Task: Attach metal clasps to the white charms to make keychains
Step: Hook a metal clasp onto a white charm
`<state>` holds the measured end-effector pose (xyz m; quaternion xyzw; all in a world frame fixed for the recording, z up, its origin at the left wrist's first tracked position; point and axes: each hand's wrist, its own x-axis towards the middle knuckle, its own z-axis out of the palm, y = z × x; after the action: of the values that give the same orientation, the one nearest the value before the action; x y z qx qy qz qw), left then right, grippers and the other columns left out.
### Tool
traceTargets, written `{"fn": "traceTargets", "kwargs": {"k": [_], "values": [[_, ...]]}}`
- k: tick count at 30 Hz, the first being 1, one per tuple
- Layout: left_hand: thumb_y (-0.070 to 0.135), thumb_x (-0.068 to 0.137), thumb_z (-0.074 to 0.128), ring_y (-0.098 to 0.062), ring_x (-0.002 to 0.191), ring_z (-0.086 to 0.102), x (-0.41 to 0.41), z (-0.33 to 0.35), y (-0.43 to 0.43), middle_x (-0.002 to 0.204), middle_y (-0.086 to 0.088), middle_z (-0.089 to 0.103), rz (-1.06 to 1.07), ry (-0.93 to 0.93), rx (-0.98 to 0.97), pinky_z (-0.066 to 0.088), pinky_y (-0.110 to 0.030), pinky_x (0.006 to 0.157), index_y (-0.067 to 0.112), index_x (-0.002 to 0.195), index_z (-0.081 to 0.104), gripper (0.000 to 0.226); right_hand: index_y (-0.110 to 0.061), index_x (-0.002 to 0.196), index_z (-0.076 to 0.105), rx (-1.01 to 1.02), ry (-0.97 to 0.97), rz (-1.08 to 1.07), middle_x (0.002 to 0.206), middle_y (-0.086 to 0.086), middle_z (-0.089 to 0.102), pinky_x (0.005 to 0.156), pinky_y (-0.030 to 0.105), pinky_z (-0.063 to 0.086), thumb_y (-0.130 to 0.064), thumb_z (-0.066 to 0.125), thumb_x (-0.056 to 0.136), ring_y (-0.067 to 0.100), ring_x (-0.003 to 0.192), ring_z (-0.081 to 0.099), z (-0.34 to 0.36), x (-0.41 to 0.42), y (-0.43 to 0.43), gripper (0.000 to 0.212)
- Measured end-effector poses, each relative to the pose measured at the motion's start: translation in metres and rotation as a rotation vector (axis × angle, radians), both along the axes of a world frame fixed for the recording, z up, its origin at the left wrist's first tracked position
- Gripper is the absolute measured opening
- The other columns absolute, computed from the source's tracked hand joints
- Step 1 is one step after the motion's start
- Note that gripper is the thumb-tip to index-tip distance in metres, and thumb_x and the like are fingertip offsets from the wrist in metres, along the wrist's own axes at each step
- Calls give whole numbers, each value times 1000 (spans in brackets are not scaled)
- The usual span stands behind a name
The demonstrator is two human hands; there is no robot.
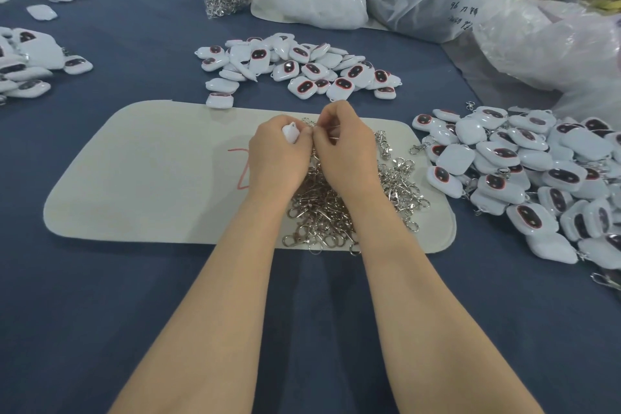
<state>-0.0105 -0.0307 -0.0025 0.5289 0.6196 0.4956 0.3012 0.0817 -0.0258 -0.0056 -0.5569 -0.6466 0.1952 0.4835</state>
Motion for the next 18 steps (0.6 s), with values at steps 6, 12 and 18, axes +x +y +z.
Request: {"fn": "traceTargets", "kwargs": {"k": [6,12,18], "values": [[23,85,54,-13,57,60,1,7,-3,86,-3,56,-53,-341,-188,48,-23,45,23,88,34,20,-17,85,53,-40,65,-128,71,-14,52,59,4,37,-5,56,87,-4,61,48,-1,6,5,12],[14,93,48,-26,96,65,0,4,-4,112,-7,57,-145,-159,-163,54,-44,82,16,114,36,24,-15,87,52,-64,38,-182,69,-14,48,59,10,38,-7,55,88,0,61,46,-2,8,7,8],[18,94,43,-20,74,63,3,5,-6,109,-13,55,-146,-84,-149,55,-28,57,19,114,25,27,-14,88,52,-77,14,-197,68,-13,47,58,13,38,-8,54,89,1,61,45,-4,8,8,6]]}}
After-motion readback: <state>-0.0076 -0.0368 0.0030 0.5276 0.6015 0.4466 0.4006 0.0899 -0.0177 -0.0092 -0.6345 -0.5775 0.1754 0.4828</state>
